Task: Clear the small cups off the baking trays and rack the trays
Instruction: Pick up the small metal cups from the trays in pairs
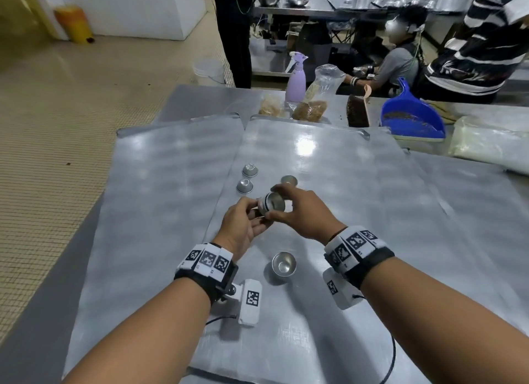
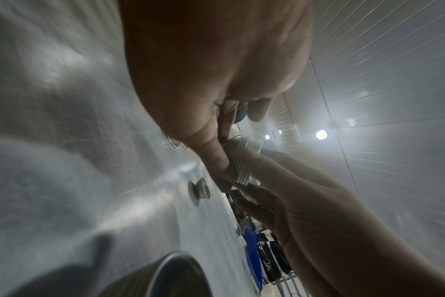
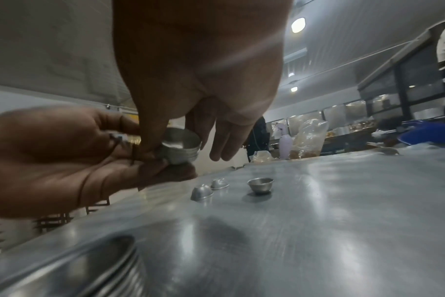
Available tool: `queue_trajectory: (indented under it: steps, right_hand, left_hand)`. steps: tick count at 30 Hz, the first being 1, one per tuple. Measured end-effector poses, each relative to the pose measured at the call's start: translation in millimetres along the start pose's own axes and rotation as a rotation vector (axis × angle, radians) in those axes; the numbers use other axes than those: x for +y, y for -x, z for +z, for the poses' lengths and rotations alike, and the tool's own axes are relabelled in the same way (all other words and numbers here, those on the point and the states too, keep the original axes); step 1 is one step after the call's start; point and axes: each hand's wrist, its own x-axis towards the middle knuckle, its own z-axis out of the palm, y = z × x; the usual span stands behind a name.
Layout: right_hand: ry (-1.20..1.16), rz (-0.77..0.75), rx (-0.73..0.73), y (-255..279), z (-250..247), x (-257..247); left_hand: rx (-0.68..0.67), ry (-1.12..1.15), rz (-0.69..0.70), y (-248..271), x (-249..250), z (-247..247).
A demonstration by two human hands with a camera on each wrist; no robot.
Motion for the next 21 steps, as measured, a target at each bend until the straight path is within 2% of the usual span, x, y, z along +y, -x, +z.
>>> queue_trajectory:
  steps: [5, 8, 10, 12, 16, 21]
  right_hand:
    - [0.008, -0.010, -0.008, -10.8, 13.4, 2.2]
    - [-0.019, 0.002, -0.065, -17.7, 17.9, 6.4]
    - [-0.078, 0.007, -0.122, -22.2, 16.2, 11.8]
    - [-0.081, 0.010, -0.109, -29.4, 8.3, 23.4]
    - [0.148, 0.120, -0.015, -56.1, -11.0, 58.3]
    - [0.286, 0.155, -0.121, -91.1, -3.7, 76.7]
  left_hand:
    - [0.008, -0.007, 0.009, -5.8, -0.9, -4.9]
    - [0.008, -0.052, 0.026, -11.8, -1.7, -10.8]
    - [0.008, -0.040, 0.006, -16.4, -0.1, -14.0]
    - [0.020, -0.014, -0.035, -21.4, 2.4, -17.3]
    - [0.059, -0.019, -0.062, -34.3, 2.9, -25.4]
    - [0.049, -0.027, -0.044, -45.1, -6.5, -36.4]
